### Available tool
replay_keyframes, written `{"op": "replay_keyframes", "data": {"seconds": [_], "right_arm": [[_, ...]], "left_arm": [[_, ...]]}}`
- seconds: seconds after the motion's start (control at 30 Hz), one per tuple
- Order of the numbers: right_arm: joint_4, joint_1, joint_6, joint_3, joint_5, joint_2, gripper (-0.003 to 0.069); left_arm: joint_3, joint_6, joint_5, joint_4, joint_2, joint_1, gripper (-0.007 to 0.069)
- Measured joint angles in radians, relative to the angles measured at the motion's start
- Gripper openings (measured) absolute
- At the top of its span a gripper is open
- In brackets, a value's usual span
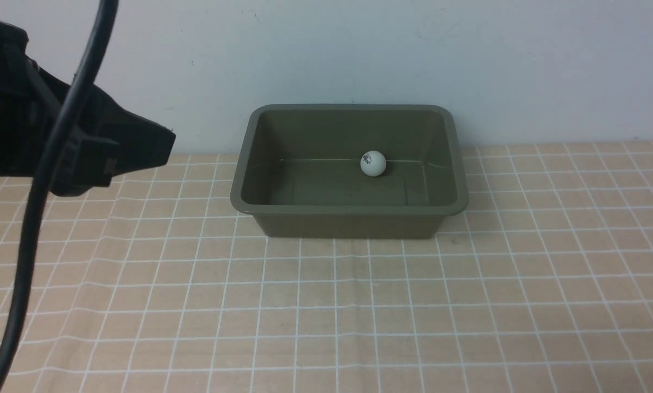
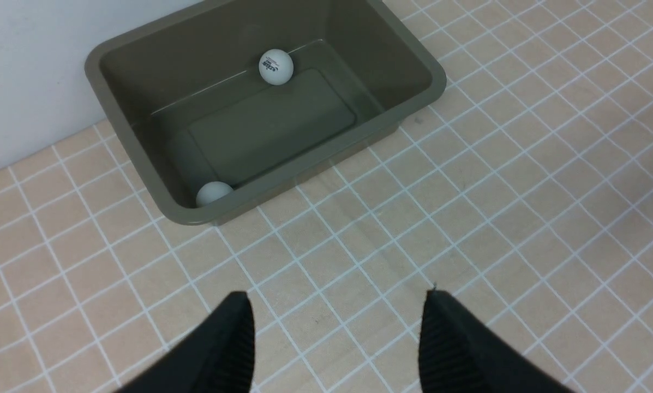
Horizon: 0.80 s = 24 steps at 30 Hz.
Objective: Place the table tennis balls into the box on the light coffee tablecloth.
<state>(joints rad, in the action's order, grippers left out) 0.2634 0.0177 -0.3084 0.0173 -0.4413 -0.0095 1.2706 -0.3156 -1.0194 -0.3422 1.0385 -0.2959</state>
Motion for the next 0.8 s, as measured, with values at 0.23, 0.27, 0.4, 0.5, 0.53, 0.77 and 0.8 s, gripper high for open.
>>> {"op": "replay_keyframes", "data": {"seconds": [0.23,0.27,0.4,0.5,0.53,0.77,0.8], "right_arm": [[0.000,0.000,0.000,0.000,0.000,0.000,0.0211],[0.000,0.000,0.000,0.000,0.000,0.000,0.0211],[0.000,0.000,0.000,0.000,0.000,0.000,0.0211],[0.000,0.000,0.000,0.000,0.000,0.000,0.0211],[0.000,0.000,0.000,0.000,0.000,0.000,0.0211],[0.000,0.000,0.000,0.000,0.001,0.000,0.0211],[0.000,0.000,0.000,0.000,0.001,0.000,0.0211]], "left_arm": [[0.000,0.000,0.000,0.000,0.000,0.000,0.0340],[0.000,0.000,0.000,0.000,0.000,0.000,0.0340],[0.000,0.001,0.000,-0.004,0.000,0.000,0.0340],[-0.016,-0.001,0.021,-0.003,-0.018,0.006,0.0340],[-0.026,-0.005,0.031,-0.003,-0.033,0.016,0.0340],[-0.257,-0.061,0.206,-0.021,-0.243,0.270,0.0340],[-0.297,-0.066,0.227,-0.022,-0.277,0.323,0.0340]]}}
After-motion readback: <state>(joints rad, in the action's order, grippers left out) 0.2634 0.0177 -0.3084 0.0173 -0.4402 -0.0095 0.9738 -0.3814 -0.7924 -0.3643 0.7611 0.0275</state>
